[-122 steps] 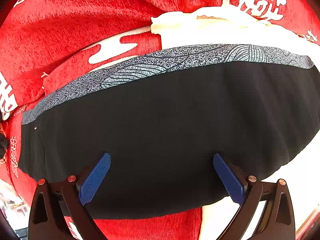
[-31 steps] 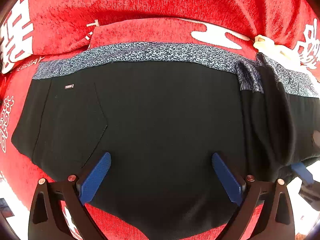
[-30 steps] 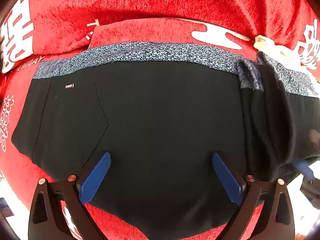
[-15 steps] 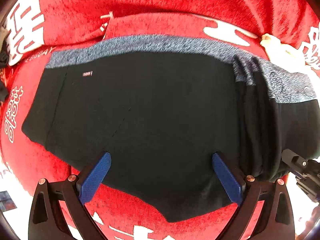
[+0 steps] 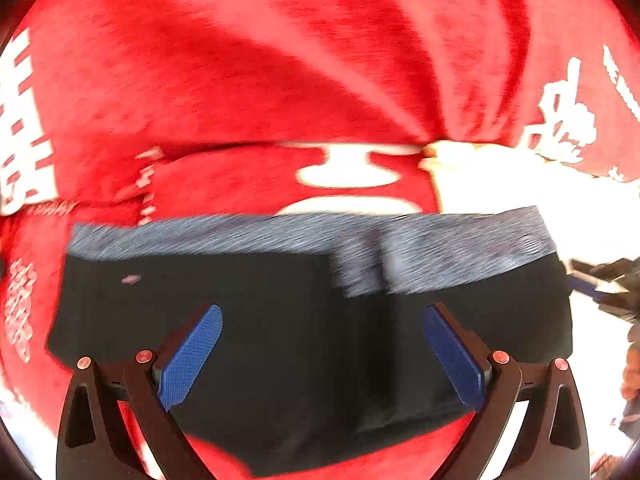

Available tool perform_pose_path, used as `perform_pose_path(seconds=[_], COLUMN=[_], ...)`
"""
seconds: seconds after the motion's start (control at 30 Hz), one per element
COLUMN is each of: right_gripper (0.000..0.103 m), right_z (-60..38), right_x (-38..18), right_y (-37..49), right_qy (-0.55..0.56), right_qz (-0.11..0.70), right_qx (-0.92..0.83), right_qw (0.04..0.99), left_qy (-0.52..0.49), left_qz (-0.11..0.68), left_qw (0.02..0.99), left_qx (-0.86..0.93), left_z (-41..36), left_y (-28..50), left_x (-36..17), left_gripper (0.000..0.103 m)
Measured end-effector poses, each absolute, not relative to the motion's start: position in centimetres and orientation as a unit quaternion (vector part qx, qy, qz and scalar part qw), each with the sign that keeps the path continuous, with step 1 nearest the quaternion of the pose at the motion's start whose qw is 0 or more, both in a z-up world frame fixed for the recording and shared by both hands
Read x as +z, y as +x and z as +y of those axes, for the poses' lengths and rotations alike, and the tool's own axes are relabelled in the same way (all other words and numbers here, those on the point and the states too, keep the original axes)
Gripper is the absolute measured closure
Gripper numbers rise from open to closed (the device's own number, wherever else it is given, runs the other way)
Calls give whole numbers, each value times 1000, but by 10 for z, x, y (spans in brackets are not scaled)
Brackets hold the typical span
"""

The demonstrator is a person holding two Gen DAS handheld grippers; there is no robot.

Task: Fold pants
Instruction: 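Fold the held trouser legs over onto the trousers with the right tool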

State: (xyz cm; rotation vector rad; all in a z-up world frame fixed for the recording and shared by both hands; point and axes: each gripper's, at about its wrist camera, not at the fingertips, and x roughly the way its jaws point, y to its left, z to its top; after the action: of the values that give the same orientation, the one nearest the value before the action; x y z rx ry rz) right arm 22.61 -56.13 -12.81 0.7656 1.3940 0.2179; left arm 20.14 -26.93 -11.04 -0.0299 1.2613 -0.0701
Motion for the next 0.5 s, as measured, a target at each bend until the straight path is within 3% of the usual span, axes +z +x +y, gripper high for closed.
perform_pose_path(seconds=[0.23, 0.3, 0.33, 0.37, 0.5], right_gripper=[77, 68, 48, 42, 43], right_z=[-525, -525, -524, -527, -522], right_x=[-104, -110, -112, -112, -87], right_y=[232, 237, 238, 236, 219], right_qy=[206, 167, 149, 141, 105], right_qz=[636, 648, 655, 656, 635], right_qx=[136, 105, 85, 73, 62], right_qw=[731, 736, 736, 738, 762], left_qy=[-8, 15, 30, 23, 39], left_qz=[583, 602, 626, 635, 622], left_qw=[805, 793, 776, 770, 779], left_qx=[-110, -91, -68, -63, -69], left_z=[-336, -341, -338, -332, -323], left_y=[227, 228, 228, 227, 216], left_x=[-132, -152, -171, -180, -173], left_gripper=[1, 1, 1, 0, 0])
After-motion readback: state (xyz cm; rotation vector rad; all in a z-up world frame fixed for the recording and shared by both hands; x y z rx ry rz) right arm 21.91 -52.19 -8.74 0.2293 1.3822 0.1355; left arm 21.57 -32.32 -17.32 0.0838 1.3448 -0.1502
